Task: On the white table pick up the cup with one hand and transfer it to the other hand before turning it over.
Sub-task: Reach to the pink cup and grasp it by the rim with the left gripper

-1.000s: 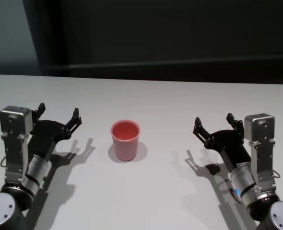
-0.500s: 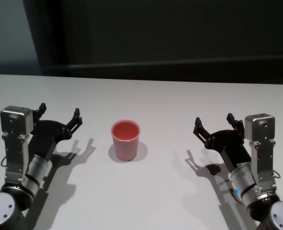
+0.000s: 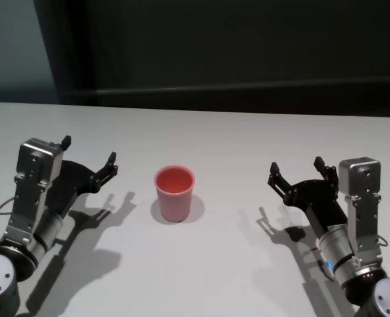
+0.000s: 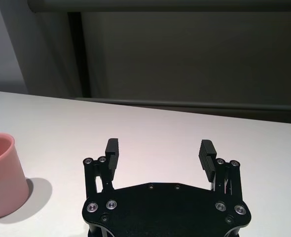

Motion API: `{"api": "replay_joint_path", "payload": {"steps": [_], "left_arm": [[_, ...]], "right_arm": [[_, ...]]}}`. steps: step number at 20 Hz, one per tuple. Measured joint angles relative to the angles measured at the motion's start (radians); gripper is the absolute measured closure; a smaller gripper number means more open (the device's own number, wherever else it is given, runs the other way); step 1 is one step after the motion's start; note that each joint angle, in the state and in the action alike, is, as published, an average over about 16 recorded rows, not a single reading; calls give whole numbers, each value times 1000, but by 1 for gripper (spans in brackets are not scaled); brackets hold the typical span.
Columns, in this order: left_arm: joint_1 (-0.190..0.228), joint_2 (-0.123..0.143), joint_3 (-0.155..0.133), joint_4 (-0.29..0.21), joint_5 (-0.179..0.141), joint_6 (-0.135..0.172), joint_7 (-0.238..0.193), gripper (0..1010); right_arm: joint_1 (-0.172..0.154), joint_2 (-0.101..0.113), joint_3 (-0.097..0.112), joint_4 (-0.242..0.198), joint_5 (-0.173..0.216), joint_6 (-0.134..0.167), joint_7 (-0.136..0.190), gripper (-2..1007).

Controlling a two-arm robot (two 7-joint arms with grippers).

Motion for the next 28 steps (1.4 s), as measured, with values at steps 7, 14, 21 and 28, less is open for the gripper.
{"api": "replay_joint_path", "payload": {"steps": [7, 14, 21, 28], "left_arm": [[-9, 54, 11, -35, 75, 29, -53, 9], [-26, 117, 27, -79, 138, 49, -129, 9], [-56, 189, 58, -120, 185, 72, -218, 9], [-101, 265, 107, -156, 214, 94, -317, 9]], "right_arm": [[0, 0, 0, 0, 0, 0, 0, 3], [0, 0, 0, 0, 0, 0, 0, 3], [0, 0, 0, 0, 0, 0, 0, 3], [0, 0, 0, 0, 0, 0, 0, 3]]}}
